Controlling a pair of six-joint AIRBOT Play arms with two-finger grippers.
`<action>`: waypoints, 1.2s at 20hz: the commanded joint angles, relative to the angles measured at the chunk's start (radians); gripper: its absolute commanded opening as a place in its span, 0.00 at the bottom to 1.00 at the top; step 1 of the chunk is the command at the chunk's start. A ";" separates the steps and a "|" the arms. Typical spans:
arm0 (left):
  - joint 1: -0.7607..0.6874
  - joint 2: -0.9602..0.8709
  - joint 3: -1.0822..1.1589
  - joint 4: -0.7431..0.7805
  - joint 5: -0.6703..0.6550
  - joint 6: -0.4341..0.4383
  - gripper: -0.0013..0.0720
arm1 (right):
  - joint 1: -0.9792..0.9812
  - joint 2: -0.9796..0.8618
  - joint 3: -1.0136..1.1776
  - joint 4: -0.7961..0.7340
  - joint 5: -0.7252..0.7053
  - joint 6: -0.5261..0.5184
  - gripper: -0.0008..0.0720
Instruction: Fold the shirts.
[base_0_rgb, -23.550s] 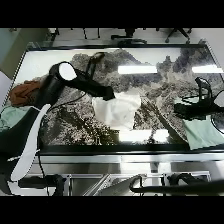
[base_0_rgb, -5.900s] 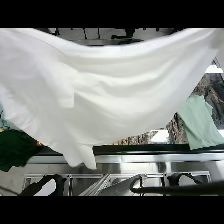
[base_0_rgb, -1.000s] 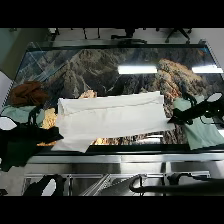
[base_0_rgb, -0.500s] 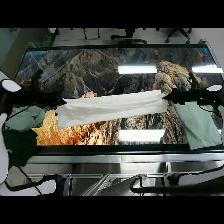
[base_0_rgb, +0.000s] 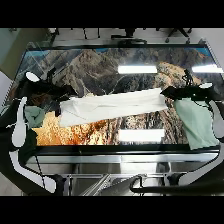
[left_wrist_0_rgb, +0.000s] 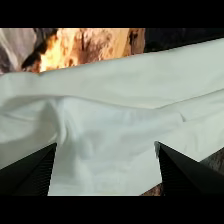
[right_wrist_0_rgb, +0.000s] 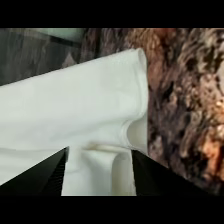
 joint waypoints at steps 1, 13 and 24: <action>-0.006 -0.036 0.133 -0.001 -0.086 -0.008 0.96 | 0.002 -0.010 0.051 -0.107 -0.033 -0.008 0.74; -0.071 -0.033 0.328 -0.002 -0.200 -0.095 0.31 | 0.068 -0.119 0.052 -0.032 0.151 0.011 0.04; -0.547 -0.284 0.329 0.006 0.120 -0.113 0.04 | 0.005 0.080 0.261 0.001 0.457 0.168 0.04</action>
